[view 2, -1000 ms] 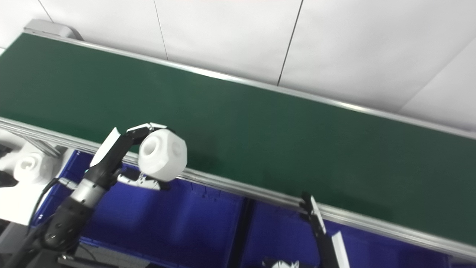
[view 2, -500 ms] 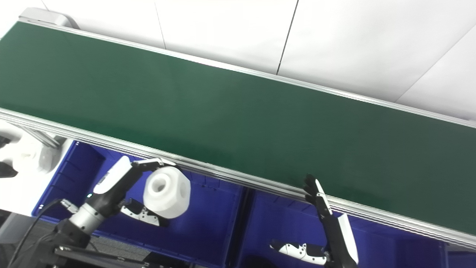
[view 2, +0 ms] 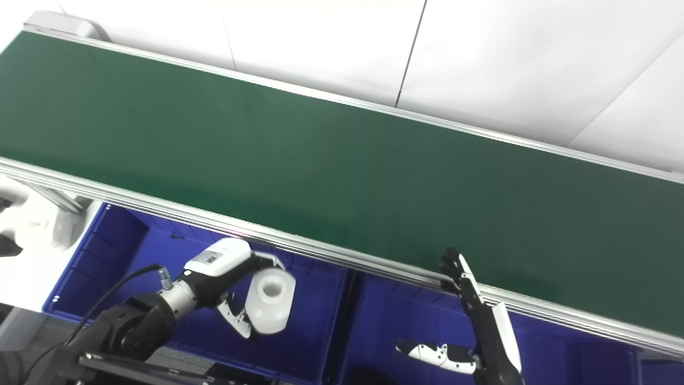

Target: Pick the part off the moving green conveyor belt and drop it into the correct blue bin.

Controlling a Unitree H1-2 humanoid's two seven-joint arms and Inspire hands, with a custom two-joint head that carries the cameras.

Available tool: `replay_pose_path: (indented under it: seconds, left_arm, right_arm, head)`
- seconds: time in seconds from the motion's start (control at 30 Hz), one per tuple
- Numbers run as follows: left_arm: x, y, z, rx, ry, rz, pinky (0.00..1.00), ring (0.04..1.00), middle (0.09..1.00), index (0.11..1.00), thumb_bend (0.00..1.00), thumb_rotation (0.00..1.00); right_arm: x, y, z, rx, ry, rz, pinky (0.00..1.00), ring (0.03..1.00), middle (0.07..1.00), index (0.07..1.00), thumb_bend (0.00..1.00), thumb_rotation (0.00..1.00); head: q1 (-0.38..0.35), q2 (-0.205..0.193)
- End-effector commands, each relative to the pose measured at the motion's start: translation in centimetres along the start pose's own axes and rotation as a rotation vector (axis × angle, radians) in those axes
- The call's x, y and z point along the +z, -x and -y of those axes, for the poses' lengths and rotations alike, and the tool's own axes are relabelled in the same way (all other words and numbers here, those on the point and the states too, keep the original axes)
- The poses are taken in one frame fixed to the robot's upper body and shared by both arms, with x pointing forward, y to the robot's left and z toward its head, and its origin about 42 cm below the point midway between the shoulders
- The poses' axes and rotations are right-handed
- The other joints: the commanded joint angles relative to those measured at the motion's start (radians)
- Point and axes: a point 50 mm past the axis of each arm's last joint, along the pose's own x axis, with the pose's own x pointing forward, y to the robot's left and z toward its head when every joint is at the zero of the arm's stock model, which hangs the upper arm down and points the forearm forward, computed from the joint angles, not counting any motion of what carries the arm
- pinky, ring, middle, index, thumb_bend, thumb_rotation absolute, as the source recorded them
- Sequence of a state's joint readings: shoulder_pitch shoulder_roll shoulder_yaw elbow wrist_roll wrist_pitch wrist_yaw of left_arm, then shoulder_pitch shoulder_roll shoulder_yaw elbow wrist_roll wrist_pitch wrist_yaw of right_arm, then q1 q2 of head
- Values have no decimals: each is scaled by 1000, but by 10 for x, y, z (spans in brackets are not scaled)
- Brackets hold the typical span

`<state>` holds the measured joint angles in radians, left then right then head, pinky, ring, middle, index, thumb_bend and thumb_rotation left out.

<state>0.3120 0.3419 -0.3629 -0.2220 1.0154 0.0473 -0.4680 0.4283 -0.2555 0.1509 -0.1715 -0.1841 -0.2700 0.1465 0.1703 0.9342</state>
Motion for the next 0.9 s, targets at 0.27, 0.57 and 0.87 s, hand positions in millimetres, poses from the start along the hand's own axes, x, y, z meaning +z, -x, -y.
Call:
replay_pose_path:
  seconds: [0.27,0.57,0.87]
  left_arm:
    - [7,8,-18,-84,-126,-64,1000,1000,999,984,997,1000]
    - [-7,37,-12,202,463,240,912,910,904,877,921,668]
    - [15,11,-22,332,875,536,842,871,875,856,930,410]
  right_arm:
    - [10,0,-6,-17,-2,47,848,895,931,967,860,225]
    - [13,3,-16,-16,-18,39,899,927,955,975,859,222]
    - [18,21,-26,-37,-26,31,860,913,943,967,871,220]
  head:
    - [-3,-7]
    - [-24,-15]
    - [-121,-37]
